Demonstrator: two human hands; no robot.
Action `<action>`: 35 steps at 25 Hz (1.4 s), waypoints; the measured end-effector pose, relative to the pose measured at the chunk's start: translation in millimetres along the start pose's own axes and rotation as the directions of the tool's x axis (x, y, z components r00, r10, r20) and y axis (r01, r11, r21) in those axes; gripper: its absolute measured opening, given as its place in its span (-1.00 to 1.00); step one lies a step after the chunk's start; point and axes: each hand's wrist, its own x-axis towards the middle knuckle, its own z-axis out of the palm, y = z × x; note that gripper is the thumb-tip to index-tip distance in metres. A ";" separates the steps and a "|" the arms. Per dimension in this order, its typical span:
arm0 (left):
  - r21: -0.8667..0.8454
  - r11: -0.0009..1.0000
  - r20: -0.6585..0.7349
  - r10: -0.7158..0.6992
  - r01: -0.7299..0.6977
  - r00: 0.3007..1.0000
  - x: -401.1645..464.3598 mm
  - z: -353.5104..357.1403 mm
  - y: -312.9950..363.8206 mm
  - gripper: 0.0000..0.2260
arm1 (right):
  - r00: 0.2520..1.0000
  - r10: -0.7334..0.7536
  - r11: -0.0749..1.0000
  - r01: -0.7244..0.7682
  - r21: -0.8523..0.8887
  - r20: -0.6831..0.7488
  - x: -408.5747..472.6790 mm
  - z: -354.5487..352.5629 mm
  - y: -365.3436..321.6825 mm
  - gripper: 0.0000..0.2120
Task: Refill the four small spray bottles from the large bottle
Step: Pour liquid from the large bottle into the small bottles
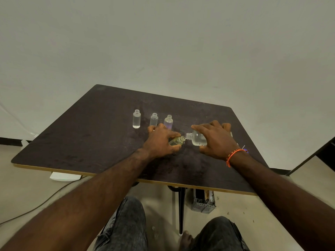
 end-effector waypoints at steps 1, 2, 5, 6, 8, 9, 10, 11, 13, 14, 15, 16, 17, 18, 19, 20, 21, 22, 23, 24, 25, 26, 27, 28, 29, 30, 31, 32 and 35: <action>-0.004 1.000 0.000 0.002 -0.002 1.000 0.0 0.7 0.0 -0.59 | 1.000 0.005 1.000 -0.005 0.007 -0.002 -0.6 0.6 -0.5 -0.24; -0.007 1.000 -0.002 0.003 -0.003 1.000 0.1 1.2 0.2 -0.59 | 1.000 0.012 1.000 -0.012 0.019 -0.005 -1.0 1.1 -1.3 -0.24; -0.018 1.000 -0.009 -0.002 0.002 1.000 0.4 2.4 0.3 -0.61 | 0.999 0.044 0.997 -0.044 0.067 -0.003 -1.3 2.8 -3.2 -0.24; -0.016 1.000 -0.012 0.000 0.000 1.000 0.4 2.6 0.8 -0.61 | 0.999 0.053 0.995 -0.053 0.083 -0.002 -1.5 3.6 -4.1 -0.24; -0.014 1.000 -0.022 0.007 -0.007 1.000 0.5 2.9 1.7 -0.63 | 0.998 0.066 0.989 -0.065 0.137 -0.008 -2.3 5.7 -6.5 -0.25; -0.016 1.000 -0.036 0.008 -0.008 0.999 0.6 3.2 2.1 -0.64 | 0.997 0.075 0.982 -0.071 0.177 -0.017 -3.1 6.8 -7.8 -0.26; -0.020 1.000 -0.051 0.004 -0.005 0.999 0.6 3.1 2.4 -0.64 | 0.996 0.090 0.970 -0.081 0.229 -0.029 -3.7 7.8 -9.1 -0.28; -0.025 1.000 -0.063 -0.004 0.002 0.998 0.6 3.0 2.0 -0.64 | 0.993 0.113 0.952 -0.096 0.292 -0.043 -3.7 8.8 -9.9 -0.29; -0.038 0.999 -0.074 -0.025 0.022 0.997 0.2 2.9 -0.9 -0.62 | 0.983 0.176 0.881 -0.131 0.454 -0.060 -3.4 12.0 -10.3 -0.30; -0.049 0.998 -0.071 -0.040 0.037 0.997 -0.4 3.4 -3.2 -0.61 | 0.977 0.205 0.835 -0.142 0.531 -0.061 -3.8 14.4 -10.9 -0.31; -0.062 0.997 -0.070 -0.057 0.053 0.996 -1.4 4.0 -5.2 -0.61 | 0.970 0.232 0.793 -0.150 0.591 -0.065 -4.5 17.4 -11.7 -0.31; -0.074 0.995 -0.071 -0.073 0.068 0.995 -2.2 4.9 -6.8 -0.62 | 0.963 0.260 0.755 -0.156 0.637 -0.074 -5.8 21.3 -13.0 -0.33; -0.086 0.993 -0.072 -0.087 0.080 0.994 -3.2 5.5 -7.7 -0.62 | 0.954 0.288 0.721 -0.160 0.674 -0.082 -7.0 25.0 -14.4 -0.35; -0.096 0.991 -0.074 -0.097 0.090 0.993 -4.1 6.0 -8.0 -0.62 | 0.946 0.313 0.689 -0.165 0.705 -0.084 -8.2 28.4 -16.4 -0.36; -0.101 0.990 -0.074 -0.106 0.098 0.992 -4.7 6.7 -8.3 -0.62 | 0.939 0.334 0.661 -0.170 0.731 -0.084 -8.9 31.5 -17.8 -0.36; -0.103 0.989 -0.073 -0.111 0.104 0.991 -4.9 7.1 -7.9 -0.61 | 0.933 0.349 0.639 -0.173 0.749 -0.082 -8.6 34.3 -18.0 -0.36; -0.104 0.988 -0.069 -0.118 0.110 0.991 -5.3 7.4 -8.0 -0.60 | 0.931 0.357 0.623 -0.176 0.762 -0.077 -8.0 37.1 -17.7 -0.35; -0.102 0.988 -0.065 -0.124 0.117 0.990 -5.5 7.9 -8.2 -0.59 | 0.930 0.360 0.613 -0.178 0.770 -0.071 -7.3 39.1 -17.3 -0.35; -0.099 0.988 -0.059 -0.129 0.123 0.990 -5.9 8.6 -9.2 -0.56 | 0.930 0.362 0.604 -0.178 0.777 -0.068 -6.5 40.8 -16.6 -0.34; -0.095 0.987 -0.048 -0.132 0.127 0.990 -6.0 9.5 -9.9 -0.54 | 0.929 0.363 0.598 -0.175 0.782 -0.069 -6.2 42.4 -15.9 -0.35; -0.093 0.987 -0.034 -0.134 0.130 0.990 -6.4 10.3 -10.3 -0.53 | 0.930 0.361 0.594 -0.167 0.787 -0.075 -6.2 43.6 -15.2 -0.35; -0.089 0.987 -0.018 -0.137 0.135 0.990 -6.6 10.9 -10.0 -0.51 | 0.931 0.357 0.591 -0.162 0.790 -0.075 -6.6 44.5 -14.8 -0.35; -0.083 0.987 -0.004 -0.142 0.141 0.990 -7.2 11.3 -9.7 -0.49 | 0.933 0.352 0.587 -0.158 0.794 -0.074 -7.0 44.9 -14.9 -0.34; -0.069 0.987 0.002 -0.146 0.145 0.989 -8.4 11.4 -8.7 -0.44 | 0.934 0.351 0.583 -0.158 0.797 -0.072 -7.3 45.6 -15.2 -0.33; -0.054 0.987 -0.009 -0.150 0.149 0.989 -9.8 11.3 -7.1 -0.38 | 0.933 0.353 0.580 -0.160 0.799 -0.069 -7.7 46.5 -14.8 -0.31; -0.044 0.989 -0.048 -0.145 0.143 0.988 -10.9 10.8 -4.4 -0.33 | 0.933 0.354 0.575 -0.164 0.802 -0.063 -8.4 47.8 -14.1 -0.29; -0.034 0.992 -0.108 -0.126 0.123 0.986 -11.6 9.5 -1.6 -0.30 | 0.935 0.352 0.562 -0.171 0.809 -0.047 -9.7 49.6 -13.2 -0.26; -0.014 0.997 -0.167 -0.083 0.082 0.982 -10.6 7.4 2.4 -0.30 | 0.936 0.350 0.542 -0.182 0.820 -0.023 -11.5 51.1 -12.4 -0.22; 0.098 0.992 -0.191 0.094 -0.076 0.977 3.2 4.0 19.9 -0.26 | 0.937 0.349 0.487 -0.194 0.851 0.014 -15.4 54.2 -8.1 -0.20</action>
